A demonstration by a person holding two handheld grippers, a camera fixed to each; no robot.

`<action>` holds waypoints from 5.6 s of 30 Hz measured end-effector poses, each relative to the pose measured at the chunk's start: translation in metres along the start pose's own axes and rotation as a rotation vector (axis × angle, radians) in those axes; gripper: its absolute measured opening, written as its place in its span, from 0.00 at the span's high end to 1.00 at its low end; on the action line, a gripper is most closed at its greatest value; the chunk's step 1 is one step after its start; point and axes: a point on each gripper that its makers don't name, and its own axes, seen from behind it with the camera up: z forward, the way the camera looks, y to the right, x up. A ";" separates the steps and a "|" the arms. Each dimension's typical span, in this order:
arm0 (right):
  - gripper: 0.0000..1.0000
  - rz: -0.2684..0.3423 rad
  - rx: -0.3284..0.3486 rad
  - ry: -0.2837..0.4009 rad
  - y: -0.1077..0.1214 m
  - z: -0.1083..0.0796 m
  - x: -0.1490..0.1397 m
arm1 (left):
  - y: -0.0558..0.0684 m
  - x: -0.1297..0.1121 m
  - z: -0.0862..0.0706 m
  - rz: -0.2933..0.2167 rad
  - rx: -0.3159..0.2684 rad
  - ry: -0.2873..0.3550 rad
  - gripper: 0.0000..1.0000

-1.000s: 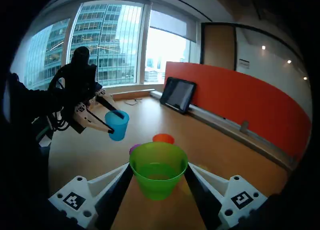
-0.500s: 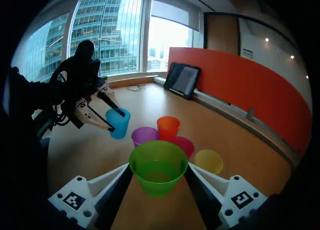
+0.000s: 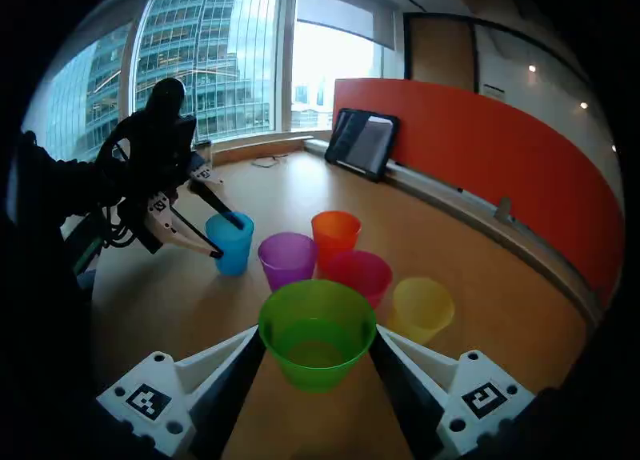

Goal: Pour water

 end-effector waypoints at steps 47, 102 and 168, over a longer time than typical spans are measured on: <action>0.09 0.008 -0.049 -0.076 0.006 0.025 -0.049 | 0.002 -0.024 -0.018 0.032 0.011 -0.052 0.04; 0.00 0.133 -0.469 0.297 0.042 -0.098 0.007 | -0.053 0.040 -0.133 -0.098 0.420 0.390 0.04; 0.00 0.247 -0.959 0.550 0.087 -0.163 0.040 | -0.088 0.038 -0.171 -0.177 0.858 0.653 0.05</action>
